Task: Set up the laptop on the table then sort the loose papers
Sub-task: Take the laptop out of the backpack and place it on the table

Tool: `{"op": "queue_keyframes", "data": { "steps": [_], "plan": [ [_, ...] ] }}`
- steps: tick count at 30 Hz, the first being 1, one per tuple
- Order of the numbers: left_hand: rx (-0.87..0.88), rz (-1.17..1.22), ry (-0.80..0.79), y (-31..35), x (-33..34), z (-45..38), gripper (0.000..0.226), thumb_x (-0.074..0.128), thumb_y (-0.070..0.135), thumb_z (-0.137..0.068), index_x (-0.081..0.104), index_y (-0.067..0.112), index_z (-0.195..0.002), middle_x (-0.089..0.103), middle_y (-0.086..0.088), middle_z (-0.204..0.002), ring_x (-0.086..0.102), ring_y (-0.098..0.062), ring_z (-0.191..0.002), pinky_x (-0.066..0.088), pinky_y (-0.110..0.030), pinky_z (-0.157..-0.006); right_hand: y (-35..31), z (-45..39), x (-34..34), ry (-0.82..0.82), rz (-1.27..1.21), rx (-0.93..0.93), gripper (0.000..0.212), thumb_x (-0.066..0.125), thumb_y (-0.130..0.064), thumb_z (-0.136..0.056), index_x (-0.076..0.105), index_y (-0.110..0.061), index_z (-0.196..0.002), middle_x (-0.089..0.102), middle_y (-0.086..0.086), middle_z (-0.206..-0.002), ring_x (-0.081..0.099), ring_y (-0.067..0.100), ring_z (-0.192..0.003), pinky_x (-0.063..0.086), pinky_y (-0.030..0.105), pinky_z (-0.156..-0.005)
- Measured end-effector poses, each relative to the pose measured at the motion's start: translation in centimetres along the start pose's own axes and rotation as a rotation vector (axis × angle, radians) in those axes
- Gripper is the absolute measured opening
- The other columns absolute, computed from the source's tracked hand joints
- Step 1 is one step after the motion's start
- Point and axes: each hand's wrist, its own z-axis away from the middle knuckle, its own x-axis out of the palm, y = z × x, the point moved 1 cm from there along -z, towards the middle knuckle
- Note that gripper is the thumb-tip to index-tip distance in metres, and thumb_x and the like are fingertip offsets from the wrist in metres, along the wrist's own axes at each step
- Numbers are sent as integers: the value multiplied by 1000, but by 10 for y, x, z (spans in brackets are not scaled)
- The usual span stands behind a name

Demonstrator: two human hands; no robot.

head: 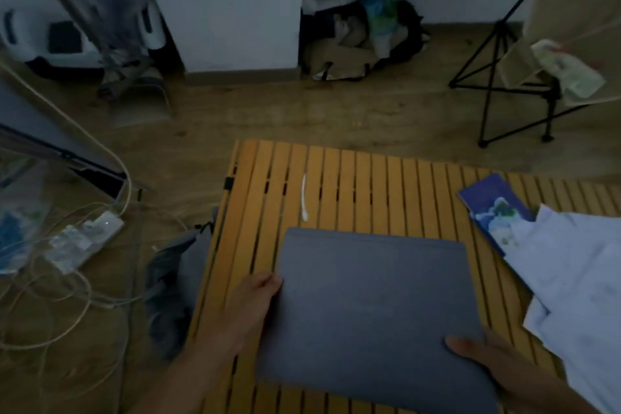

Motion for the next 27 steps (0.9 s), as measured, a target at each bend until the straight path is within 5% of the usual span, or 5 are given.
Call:
{"op": "queue_keyframes", "data": {
  "steps": [4, 7, 12, 18, 27],
  "plan": [
    [128, -127, 127, 4, 47, -21, 27, 51, 23, -101, 76, 14, -95, 77, 2, -95, 71, -17, -93, 54, -41, -89, -3, -33, -43, 6, 128, -86, 103, 101, -37, -41, 57, -14, -131, 70, 13, -123, 69, 37, -108, 60, 49, -82],
    [239, -384, 164, 8, 71, -45, 30, 50, 26, -101, 72, 12, -87, 73, -1, -90, 68, -16, -84, 51, -32, -70, 0, -55, -76, 68, 216, -133, 76, 88, -33, -69, 56, -12, -135, 71, 8, -124, 68, 31, -111, 54, 52, -96],
    [340, -676, 217, 2, 78, -87, 32, 58, 33, -96, 74, 7, -88, 73, -11, -84, 70, -26, -80, 58, -49, -77, 9, -91, -110, 197, 445, -223, 48, 75, -39, -82, 63, -21, -124, 76, -7, -108, 73, 16, -98, 59, 39, -83],
    [460, -835, 173, 0, 81, -100, 23, 59, 31, -97, 72, 13, -94, 72, -2, -86, 72, -13, -68, 60, -26, -59, 16, -116, -134, 295, 764, -319, 45, 72, -55, -82, 72, -18, -107, 77, -5, -97, 74, 13, -87, 62, 38, -79],
    [631, -1061, 396, -24, 87, -91, 35, 52, 36, -99, 69, 11, -82, 70, -5, -70, 68, -14, -53, 55, -24, -53, 35, -121, -129, 541, 1027, -477, 61, 56, -74, -82, 59, -14, -85, 68, 6, -78, 68, 12, -50, 54, 23, -53]
  ]
}}
